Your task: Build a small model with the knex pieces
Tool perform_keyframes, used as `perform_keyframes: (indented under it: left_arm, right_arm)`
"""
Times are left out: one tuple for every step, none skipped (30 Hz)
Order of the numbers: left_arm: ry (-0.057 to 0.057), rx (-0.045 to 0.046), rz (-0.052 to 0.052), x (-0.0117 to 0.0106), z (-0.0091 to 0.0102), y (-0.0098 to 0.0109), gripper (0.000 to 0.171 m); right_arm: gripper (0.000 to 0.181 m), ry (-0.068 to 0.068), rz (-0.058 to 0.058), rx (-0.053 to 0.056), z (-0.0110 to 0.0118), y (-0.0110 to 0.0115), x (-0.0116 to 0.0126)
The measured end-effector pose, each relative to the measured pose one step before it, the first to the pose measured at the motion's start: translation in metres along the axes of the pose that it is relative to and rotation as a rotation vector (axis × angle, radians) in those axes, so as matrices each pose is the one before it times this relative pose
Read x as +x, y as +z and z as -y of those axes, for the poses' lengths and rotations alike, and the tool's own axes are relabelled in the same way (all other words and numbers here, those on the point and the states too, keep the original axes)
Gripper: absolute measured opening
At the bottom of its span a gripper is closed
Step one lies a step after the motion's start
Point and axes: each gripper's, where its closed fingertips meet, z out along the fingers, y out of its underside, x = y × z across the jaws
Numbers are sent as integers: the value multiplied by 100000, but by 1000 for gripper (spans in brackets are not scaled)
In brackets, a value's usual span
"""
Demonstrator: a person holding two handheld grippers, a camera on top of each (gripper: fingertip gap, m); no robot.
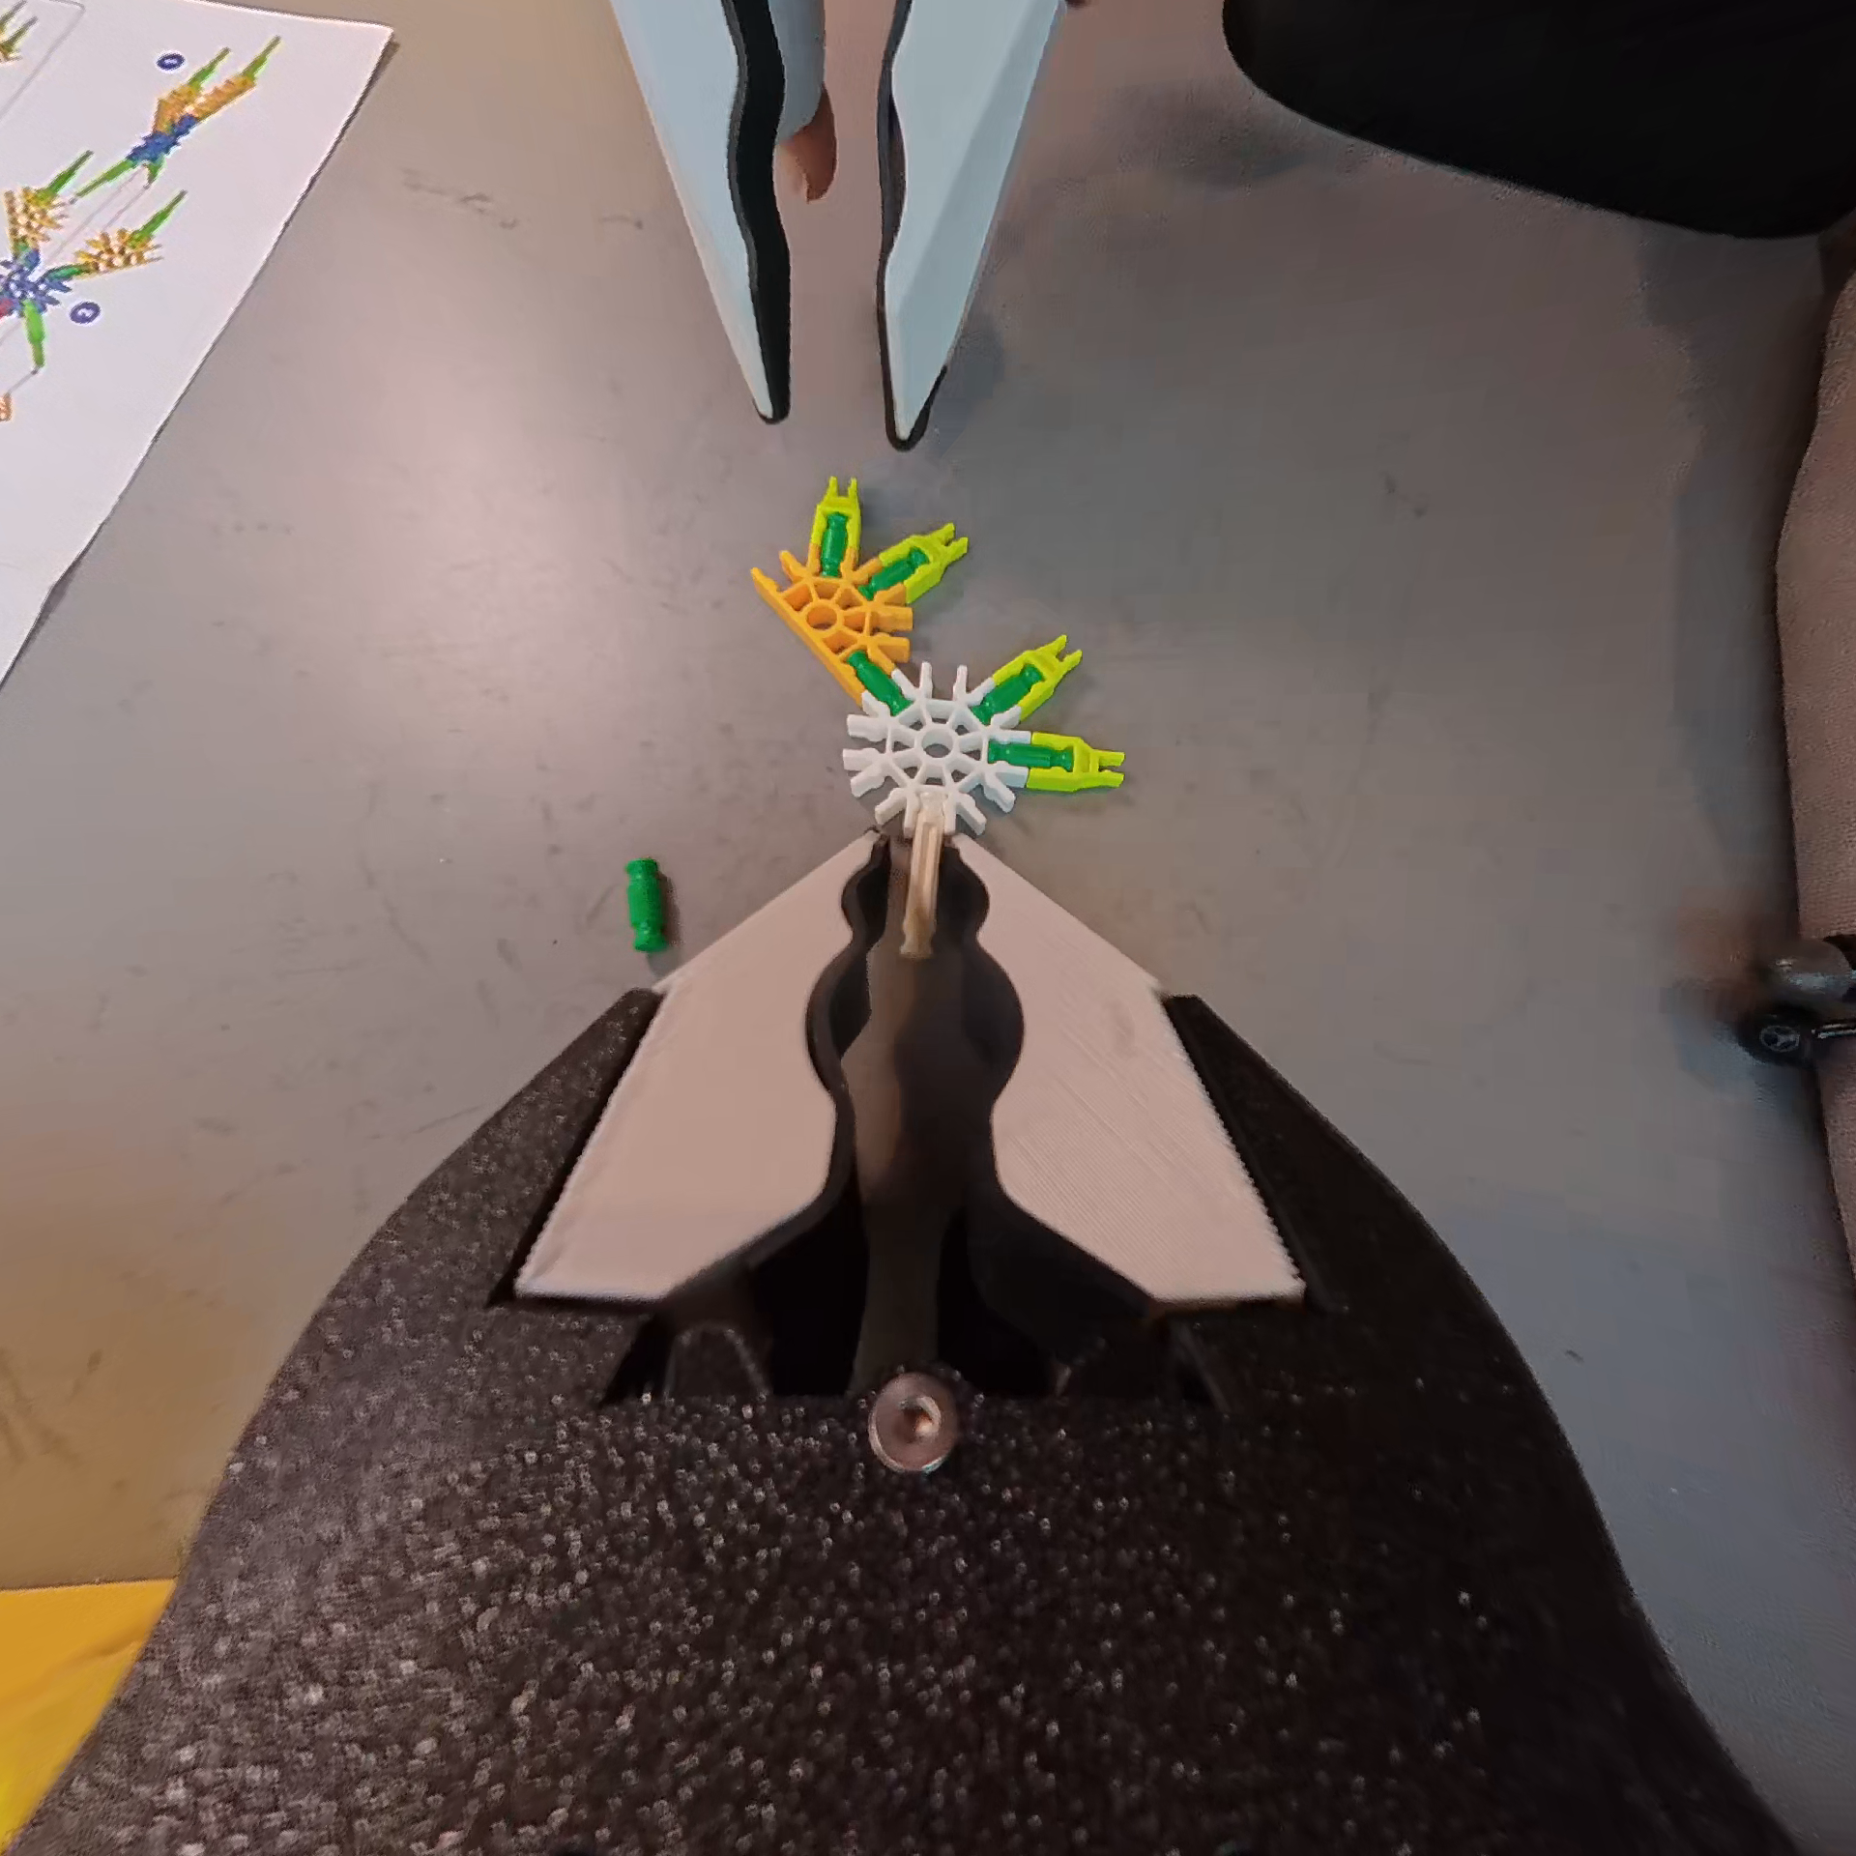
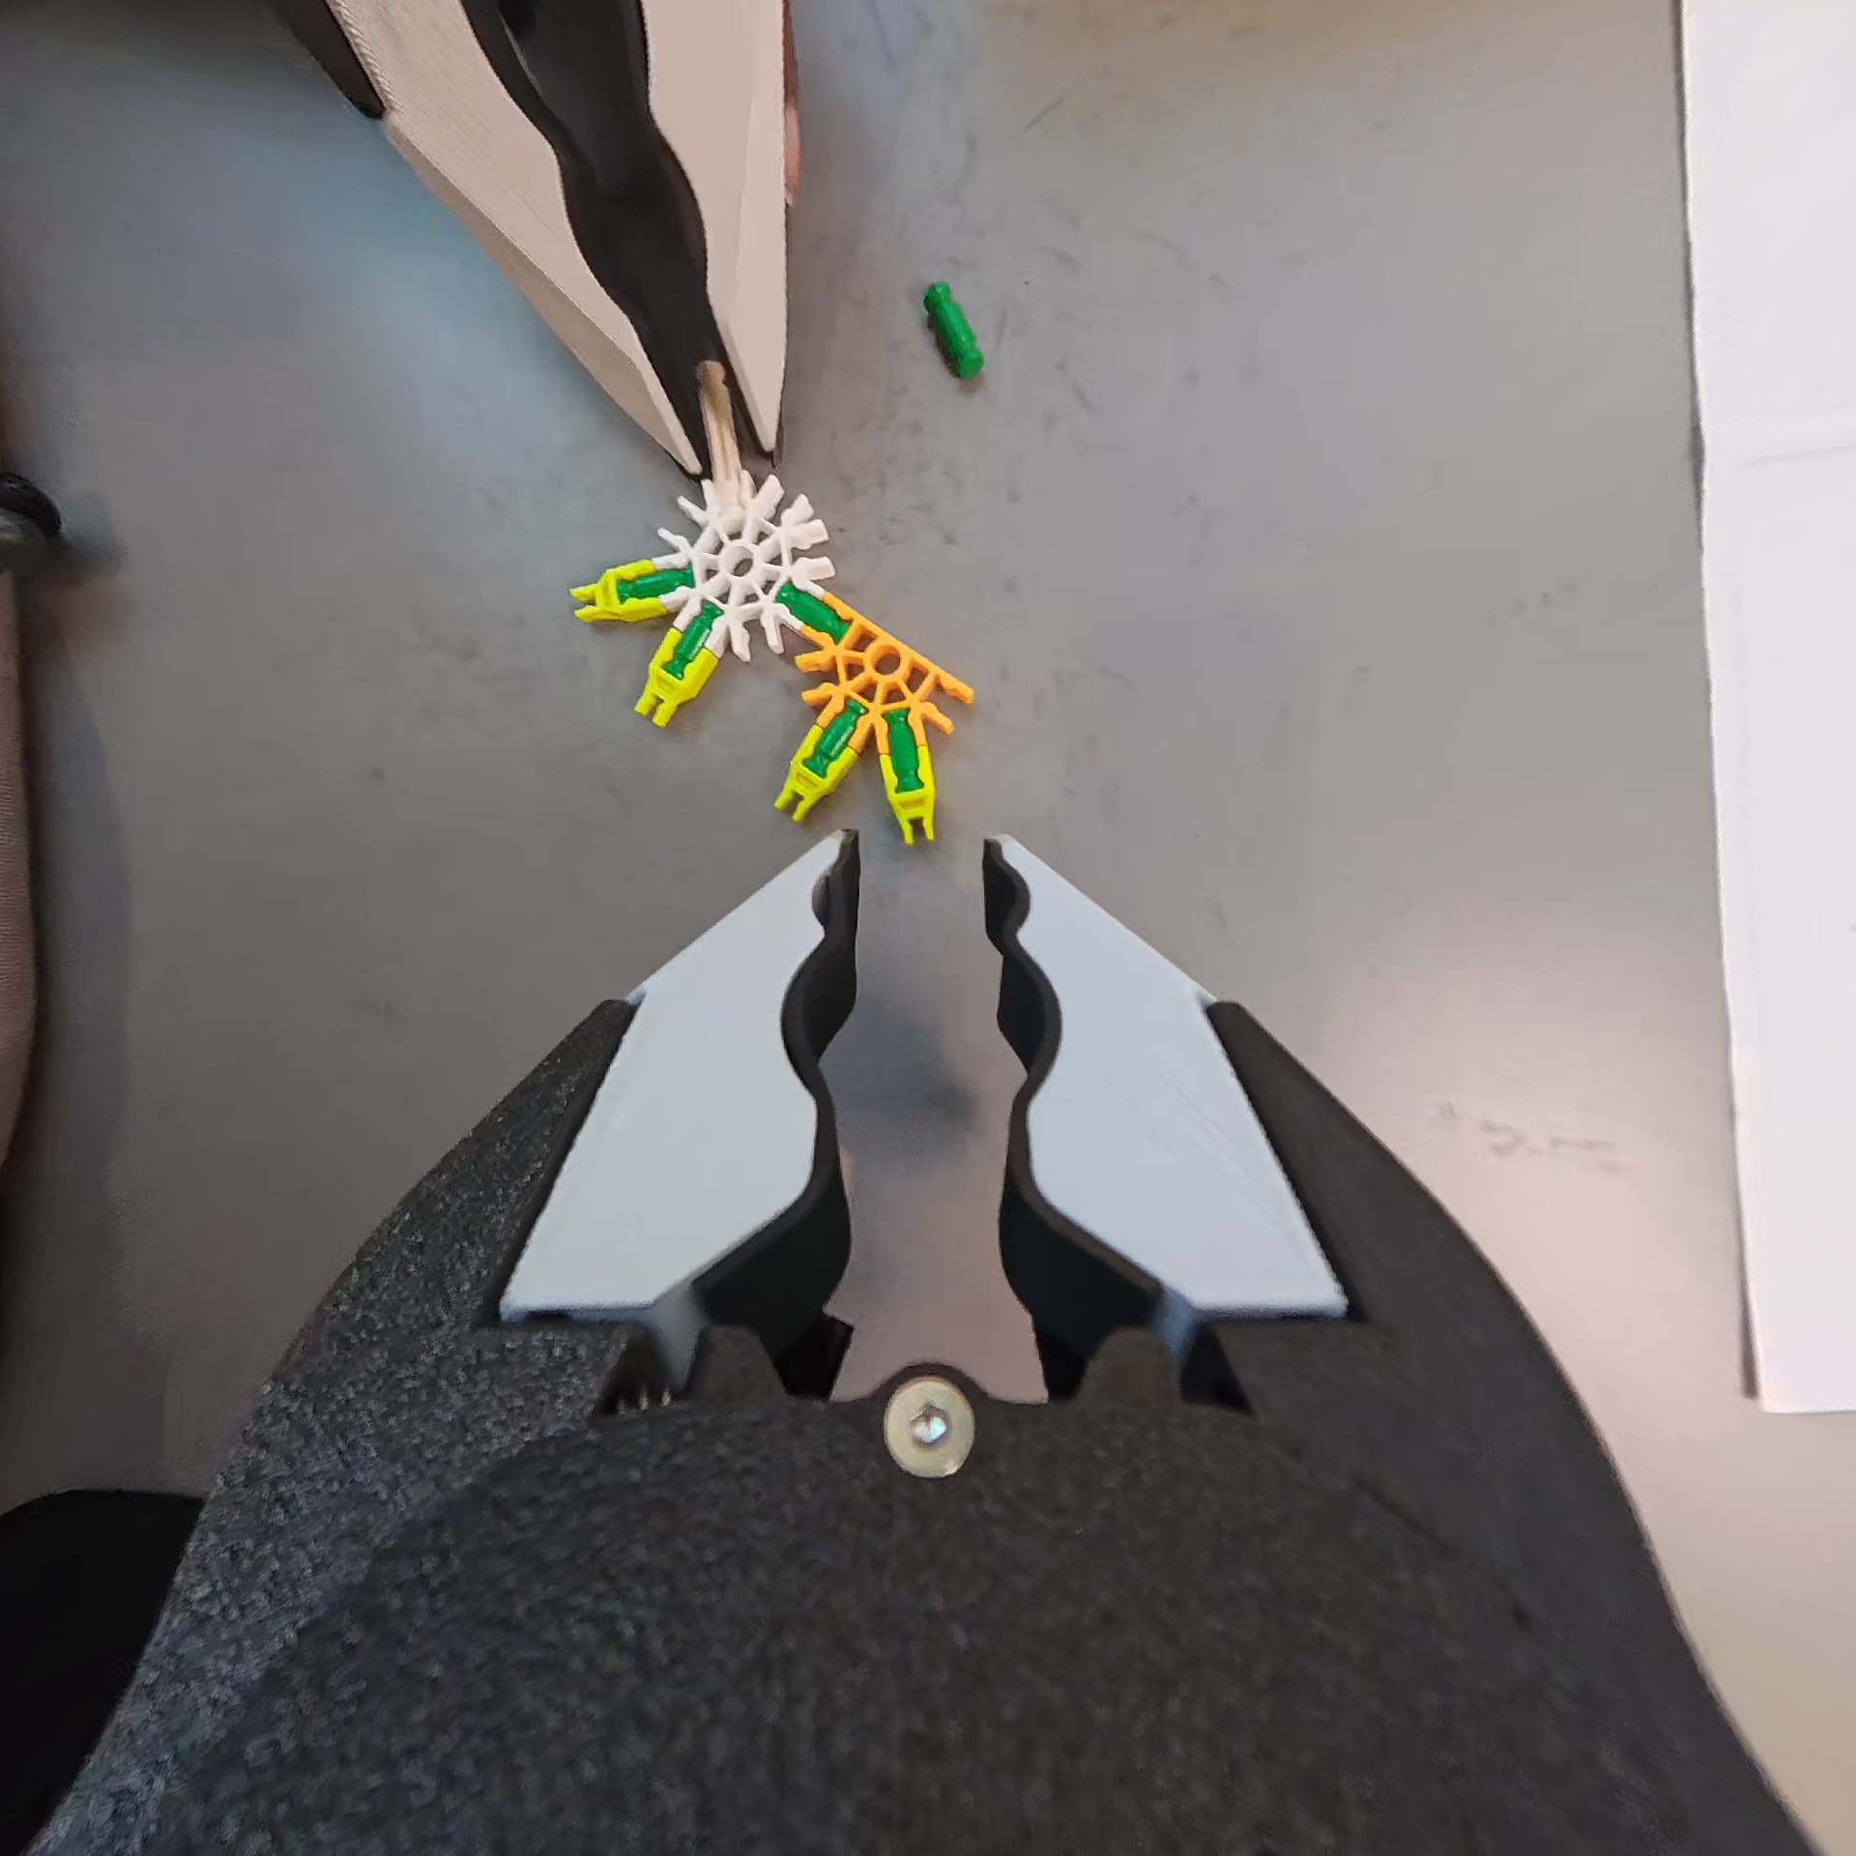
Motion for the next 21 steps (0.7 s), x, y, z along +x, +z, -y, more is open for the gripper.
perform_keyframes:
  left_arm:
    - [57, 327, 600, -146, 41, -78, 11]
    - [188, 48, 843, -156, 17, -95, 11]
    - [359, 4, 1101, -176, 37, -114, 11]
    - [468, 333, 1095, -147, 87, -116, 11]
    - [72, 520, 1406, -214, 83, -78, 11]
    - [-384, 68, 1426, -273, -38, -19, 11]
    - [-967, 397, 995, -243, -12, 14, 11]
    - [-1438, 402, 860, -269, -12, 0, 11]
    - [-1312, 440, 1254, -319, -3, -12, 11]
    - [-1189, 133, 1552, -365, -14, -27, 11]
    - [-1077, 23, 1765, -396, -22, -26, 11]
    - [-789, 39, 1237, -294, -13, -32, 11]
    - [-472, 267, 1428, -302, 27, -56, 11]
    - [-428, 496, 1193, -246, 59, -55, 11]
    - [-631, 629, 875, -203, 87, -50, 11]
    - [-623, 600, 745, -172, 84, -51, 11]
    - [-563, 378, 617, -150, 51, -37, 11]
    - [-490, 191, 659, -138, 14, -16, 11]
    - [-317, 313, 1059, -173, 42, -45, 11]
    - [-114, 521, 1344, -195, 83, -68, 11]
    - [6, 656, 1962, -294, 110, -83, 11]
  right_arm:
    - [24, 1651, -492, 1068, -260, 406, 112]
    - [24, 1013, -353, 1306, -115, 430, 36]
    - [22, 36, -1004, 2064, 123, 279, 71]
    - [21, -483, -864, 3024, 363, 36, 84]
    - [19, 486, 132, 1141, 134, 93, -12]
    - [17, -111, -685, 244, 30, 155, 66]
    - [14, -1402, -1941, -38, 17, 165, 154]
    - [9, -1971, -2168, 474, 104, 97, 117]
    - [8, -733, -1122, 364, 98, 77, -22]
    - [8, 588, -1077, -50, -13, 5, 14]
    - [8, 1842, -909, -64, -58, -54, 17]
    - [8, 3180, -1338, -56, -97, -72, 128]
    - [8, 3824, -1883, -231, -133, -109, 268]
    - [8, 2703, -1920, -270, -184, -146, 291]
    - [8, 2932, -2139, -286, -185, -147, 341]
    - [8, 2211, -1691, -254, -155, -123, 248]
    - [8, 2001, -1479, -336, -122, -93, 144]
    - [8, 2138, -1269, -291, -53, -43, 54]
    - [8, 1907, -1506, -167, -1, 19, -11]
    - [8, 1584, -1887, -287, -6, -4, -16]
    - [8, 988, -2059, -403, -32, -20, -21]
